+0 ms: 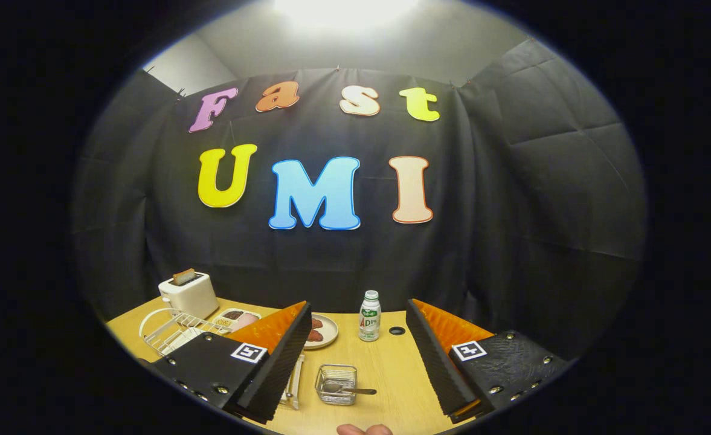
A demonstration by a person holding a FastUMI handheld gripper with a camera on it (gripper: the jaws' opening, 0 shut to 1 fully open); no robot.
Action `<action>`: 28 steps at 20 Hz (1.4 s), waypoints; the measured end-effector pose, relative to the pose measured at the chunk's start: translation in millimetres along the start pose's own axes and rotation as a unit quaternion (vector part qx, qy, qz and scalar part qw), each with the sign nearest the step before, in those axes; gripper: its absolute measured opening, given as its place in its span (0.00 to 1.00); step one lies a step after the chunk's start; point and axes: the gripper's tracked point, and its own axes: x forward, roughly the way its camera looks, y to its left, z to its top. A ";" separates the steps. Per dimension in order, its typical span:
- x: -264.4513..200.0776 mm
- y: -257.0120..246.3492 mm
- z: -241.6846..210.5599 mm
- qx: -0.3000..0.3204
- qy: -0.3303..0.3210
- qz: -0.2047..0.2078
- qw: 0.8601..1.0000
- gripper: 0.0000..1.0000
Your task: Take the plate from the dish rack, then take the spoon from the basket and place it into the plate.
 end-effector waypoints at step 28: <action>72.7 189.2 -68.4 -0.042 0.323 0.039 0.945 0.96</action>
